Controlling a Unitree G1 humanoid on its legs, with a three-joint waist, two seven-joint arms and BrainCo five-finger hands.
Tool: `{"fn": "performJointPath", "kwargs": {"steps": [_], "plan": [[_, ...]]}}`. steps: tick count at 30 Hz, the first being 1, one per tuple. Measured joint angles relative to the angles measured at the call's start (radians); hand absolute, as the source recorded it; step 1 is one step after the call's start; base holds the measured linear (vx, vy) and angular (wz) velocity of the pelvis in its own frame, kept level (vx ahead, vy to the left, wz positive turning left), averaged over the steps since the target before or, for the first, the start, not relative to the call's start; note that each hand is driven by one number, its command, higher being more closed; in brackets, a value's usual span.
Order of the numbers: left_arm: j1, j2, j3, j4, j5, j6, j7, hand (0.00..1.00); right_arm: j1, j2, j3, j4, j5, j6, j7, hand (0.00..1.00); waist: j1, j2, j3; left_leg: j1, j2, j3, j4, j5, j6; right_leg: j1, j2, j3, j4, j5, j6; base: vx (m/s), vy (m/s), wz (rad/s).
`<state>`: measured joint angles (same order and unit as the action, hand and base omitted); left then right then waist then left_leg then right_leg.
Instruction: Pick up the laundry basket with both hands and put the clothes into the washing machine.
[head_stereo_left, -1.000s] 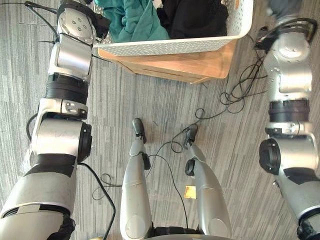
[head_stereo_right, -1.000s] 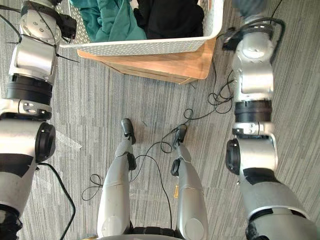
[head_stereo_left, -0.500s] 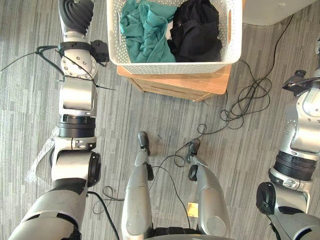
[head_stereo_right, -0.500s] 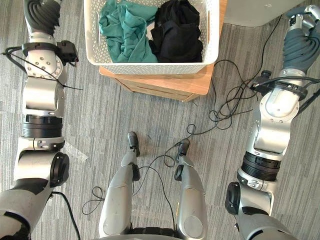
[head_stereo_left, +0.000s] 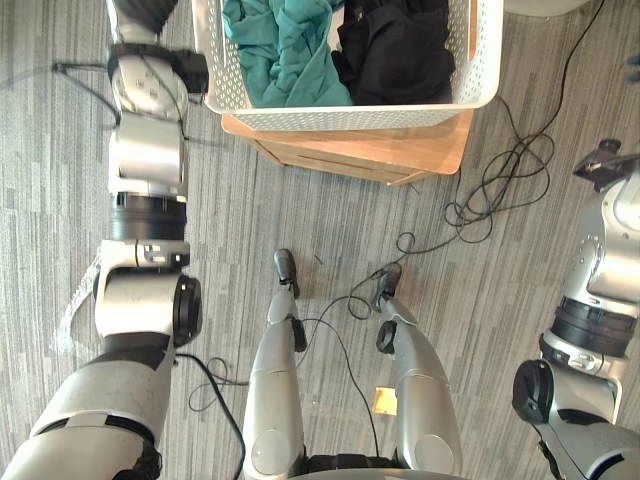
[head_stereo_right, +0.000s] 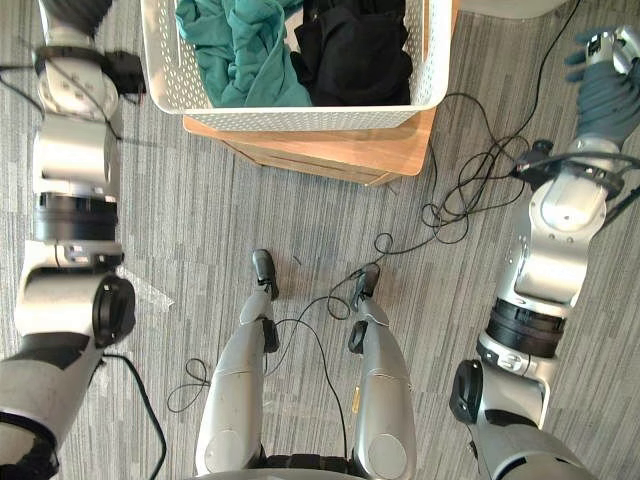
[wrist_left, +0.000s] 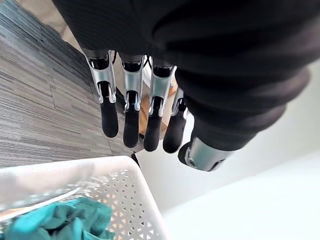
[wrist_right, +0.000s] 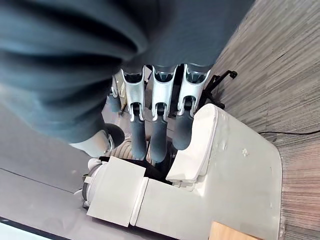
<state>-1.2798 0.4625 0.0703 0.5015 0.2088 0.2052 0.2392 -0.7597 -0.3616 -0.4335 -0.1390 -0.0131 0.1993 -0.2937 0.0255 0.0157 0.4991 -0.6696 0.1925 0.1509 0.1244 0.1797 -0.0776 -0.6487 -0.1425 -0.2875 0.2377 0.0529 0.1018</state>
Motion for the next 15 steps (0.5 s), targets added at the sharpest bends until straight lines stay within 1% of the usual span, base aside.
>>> {"fn": "performJointPath", "kwargs": {"steps": [2, 3, 4, 5, 6, 7, 8, 9, 12, 15], "plan": [[-0.064, 0.013, -0.028, 0.068, -0.001, -0.017, -0.024, 0.00, -0.069, -0.001, 0.002, 0.046, 0.025, -0.023, -0.008, 0.00, -0.001, 0.000, 0.000, -0.022, 0.005, 0.004, 0.019, -0.004, 0.002, -0.018, 0.004, 0.008, -0.003, 0.005, 0.002, 0.02, -0.034, -0.13], [-0.076, 0.014, -0.034, 0.087, -0.002, -0.017, -0.033, 0.00, -0.089, -0.003, 0.003, 0.071, 0.036, -0.026, -0.008, 0.00, 0.000, 0.000, 0.000, -0.031, 0.008, 0.005, 0.032, -0.010, 0.001, -0.021, 0.006, 0.010, -0.003, 0.006, 0.002, 0.01, -0.032, -0.16], [-0.088, 0.014, -0.038, 0.112, -0.003, -0.018, -0.048, 0.00, -0.121, -0.005, 0.007, 0.116, 0.054, -0.027, -0.008, 0.00, 0.001, 0.000, 0.000, -0.042, 0.017, 0.008, 0.055, -0.025, -0.002, -0.025, 0.012, 0.015, -0.006, 0.010, 0.001, -0.01, -0.027, -0.24], [-0.114, 0.015, -0.049, 0.167, -0.006, -0.018, -0.072, 0.00, -0.174, -0.027, 0.029, 0.216, 0.081, -0.034, -0.006, 0.00, 0.002, 0.000, 0.000, -0.074, 0.028, 0.008, 0.108, -0.053, 0.001, -0.030, 0.025, 0.019, -0.013, 0.018, -0.001, -0.02, -0.028, -0.27], [-0.125, 0.016, -0.056, 0.188, -0.008, -0.018, -0.083, 0.00, -0.194, -0.039, 0.036, 0.254, 0.095, -0.034, -0.004, 0.00, 0.004, 0.000, 0.000, -0.087, 0.036, 0.009, 0.126, -0.063, 0.001, -0.037, 0.030, 0.022, -0.014, 0.022, -0.002, -0.02, -0.015, -0.26], [-0.141, 0.017, -0.068, 0.212, -0.020, -0.020, -0.100, 0.00, -0.219, -0.055, 0.039, 0.292, 0.125, -0.036, 0.006, 0.00, 0.012, 0.000, 0.000, -0.105, 0.040, 0.010, 0.144, -0.069, 0.001, -0.048, 0.034, 0.026, -0.016, 0.026, -0.001, -0.03, -0.011, -0.19], [-0.157, 0.017, -0.069, 0.225, -0.025, -0.033, -0.120, 0.00, -0.254, -0.069, 0.044, 0.343, 0.177, -0.039, 0.018, 0.00, 0.013, 0.000, 0.000, -0.127, 0.051, 0.012, 0.160, -0.073, 0.005, -0.064, 0.036, 0.030, -0.016, 0.032, -0.001, -0.03, -0.009, -0.19], [-0.172, 0.017, -0.070, 0.248, -0.037, -0.036, -0.137, 0.00, -0.276, -0.079, 0.050, 0.376, 0.210, -0.040, 0.027, 0.00, 0.014, 0.000, 0.000, -0.136, 0.053, 0.016, 0.166, -0.076, 0.008, -0.075, 0.038, 0.034, -0.016, 0.036, -0.004, -0.03, -0.009, -0.17], [-0.183, 0.036, -0.088, 0.305, -0.049, -0.036, -0.211, 0.00, -0.307, -0.082, 0.083, 0.431, 0.324, -0.055, 0.065, 0.00, 0.016, 0.000, 0.000, -0.164, 0.065, 0.026, 0.198, -0.092, 0.010, -0.093, 0.044, 0.044, -0.021, 0.049, -0.003, -0.03, -0.007, -0.14], [-0.184, 0.062, -0.108, 0.324, -0.041, -0.036, -0.243, 0.00, -0.309, -0.098, 0.121, 0.429, 0.375, -0.077, 0.084, 0.00, 0.017, 0.000, 0.000, -0.192, 0.078, 0.031, 0.230, -0.106, 0.016, -0.100, 0.055, 0.048, -0.045, 0.066, -0.008, -0.02, -0.007, -0.14]]}}
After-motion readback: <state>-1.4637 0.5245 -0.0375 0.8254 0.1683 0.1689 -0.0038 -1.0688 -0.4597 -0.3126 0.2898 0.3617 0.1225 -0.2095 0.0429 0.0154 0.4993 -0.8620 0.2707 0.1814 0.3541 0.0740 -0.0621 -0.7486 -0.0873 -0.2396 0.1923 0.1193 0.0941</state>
